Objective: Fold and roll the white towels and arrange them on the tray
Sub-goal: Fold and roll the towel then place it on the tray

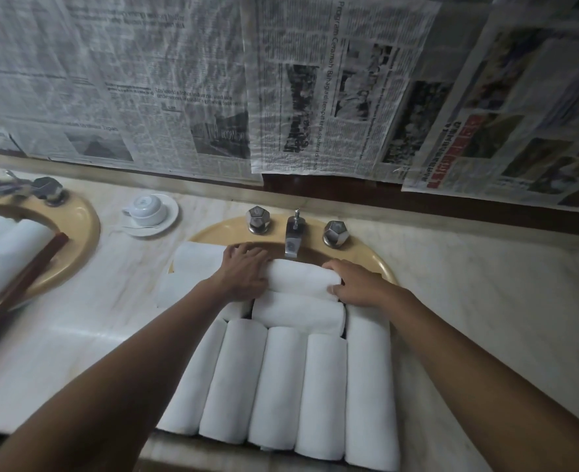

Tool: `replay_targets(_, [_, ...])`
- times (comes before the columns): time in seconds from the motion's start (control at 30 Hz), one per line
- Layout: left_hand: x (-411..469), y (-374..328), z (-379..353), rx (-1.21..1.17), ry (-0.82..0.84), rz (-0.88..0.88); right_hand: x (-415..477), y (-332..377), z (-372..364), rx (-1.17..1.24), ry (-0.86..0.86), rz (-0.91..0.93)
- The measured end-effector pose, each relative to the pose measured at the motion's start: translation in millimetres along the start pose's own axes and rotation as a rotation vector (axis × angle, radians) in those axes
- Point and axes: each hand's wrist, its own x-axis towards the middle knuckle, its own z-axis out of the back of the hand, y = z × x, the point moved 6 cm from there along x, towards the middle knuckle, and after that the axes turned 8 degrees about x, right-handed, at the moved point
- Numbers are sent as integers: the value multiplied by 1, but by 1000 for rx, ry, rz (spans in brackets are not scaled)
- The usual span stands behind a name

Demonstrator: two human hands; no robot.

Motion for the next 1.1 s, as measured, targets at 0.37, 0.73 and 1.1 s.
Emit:
replay_targets(0.37, [-88,-2,-2,-294,-345,182,-54,-10,-6,185,-401,77])
replay_targets(0.73, [-216,-14,-15,-472,-476,474,-171,-38,-29,354,-603,85])
replay_targets(1.1, [-310,13,-52,-595,-498,791,-222,-93,-101,615,-532,-197])
